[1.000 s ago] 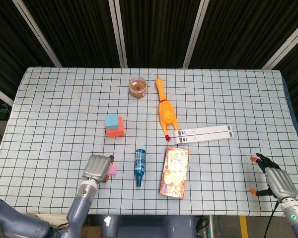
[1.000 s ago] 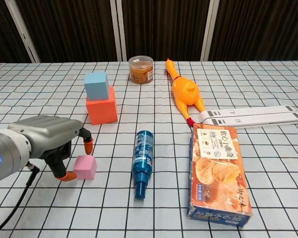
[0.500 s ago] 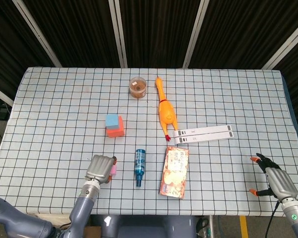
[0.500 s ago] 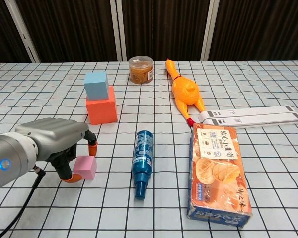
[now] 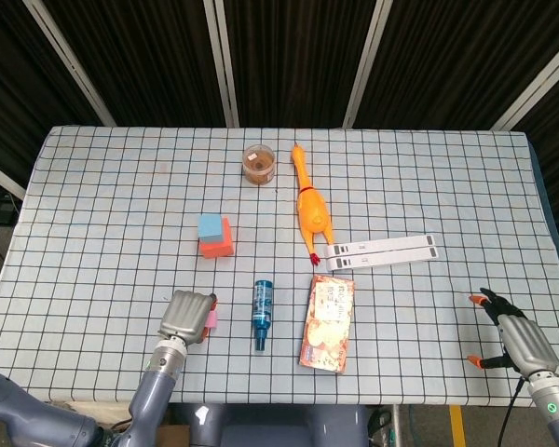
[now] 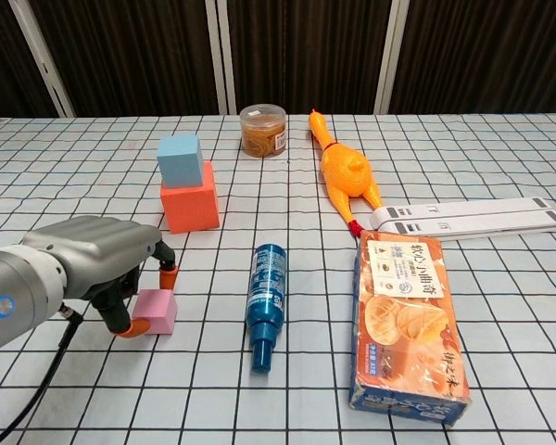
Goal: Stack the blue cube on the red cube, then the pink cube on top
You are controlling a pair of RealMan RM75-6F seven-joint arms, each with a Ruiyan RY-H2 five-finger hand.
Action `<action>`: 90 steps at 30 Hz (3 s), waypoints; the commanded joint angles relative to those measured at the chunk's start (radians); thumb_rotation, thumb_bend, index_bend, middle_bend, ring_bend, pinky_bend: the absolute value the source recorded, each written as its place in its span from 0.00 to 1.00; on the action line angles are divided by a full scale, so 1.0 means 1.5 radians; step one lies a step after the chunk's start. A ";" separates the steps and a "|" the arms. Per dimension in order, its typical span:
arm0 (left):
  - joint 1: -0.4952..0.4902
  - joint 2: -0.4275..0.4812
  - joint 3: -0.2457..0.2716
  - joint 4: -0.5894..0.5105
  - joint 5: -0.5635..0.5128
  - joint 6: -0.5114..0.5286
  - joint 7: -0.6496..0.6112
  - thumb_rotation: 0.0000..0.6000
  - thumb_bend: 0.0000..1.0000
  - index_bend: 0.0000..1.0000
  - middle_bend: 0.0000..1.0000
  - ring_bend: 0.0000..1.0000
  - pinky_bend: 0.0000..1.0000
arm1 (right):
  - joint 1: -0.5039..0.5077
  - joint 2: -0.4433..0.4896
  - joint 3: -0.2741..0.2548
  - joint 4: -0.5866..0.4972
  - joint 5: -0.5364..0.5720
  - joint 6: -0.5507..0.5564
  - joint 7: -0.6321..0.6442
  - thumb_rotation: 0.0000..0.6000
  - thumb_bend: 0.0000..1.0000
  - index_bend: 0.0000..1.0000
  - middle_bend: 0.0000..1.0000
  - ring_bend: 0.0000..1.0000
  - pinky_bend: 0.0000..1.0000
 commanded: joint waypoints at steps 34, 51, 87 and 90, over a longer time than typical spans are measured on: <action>-0.123 0.107 -0.420 -0.255 -0.165 0.272 0.174 1.00 0.44 0.44 1.00 0.85 0.87 | 0.003 -0.001 -0.003 -0.009 0.001 -0.005 -0.014 1.00 0.04 0.16 0.04 0.07 0.13; -0.129 0.195 -0.415 -0.099 -0.234 0.102 0.111 1.00 0.44 0.44 0.99 0.85 0.86 | 0.003 -0.001 -0.002 0.000 0.006 -0.009 -0.002 1.00 0.04 0.17 0.04 0.07 0.13; -0.189 0.214 -0.258 0.081 -0.262 -0.115 0.006 1.00 0.44 0.43 0.99 0.85 0.84 | 0.007 -0.007 0.000 0.004 0.024 -0.025 -0.015 1.00 0.04 0.17 0.04 0.07 0.13; -0.195 0.203 -0.250 0.092 -0.257 -0.118 -0.004 1.00 0.44 0.43 0.99 0.85 0.84 | 0.007 -0.006 0.000 0.006 0.023 -0.026 -0.011 1.00 0.04 0.17 0.04 0.07 0.13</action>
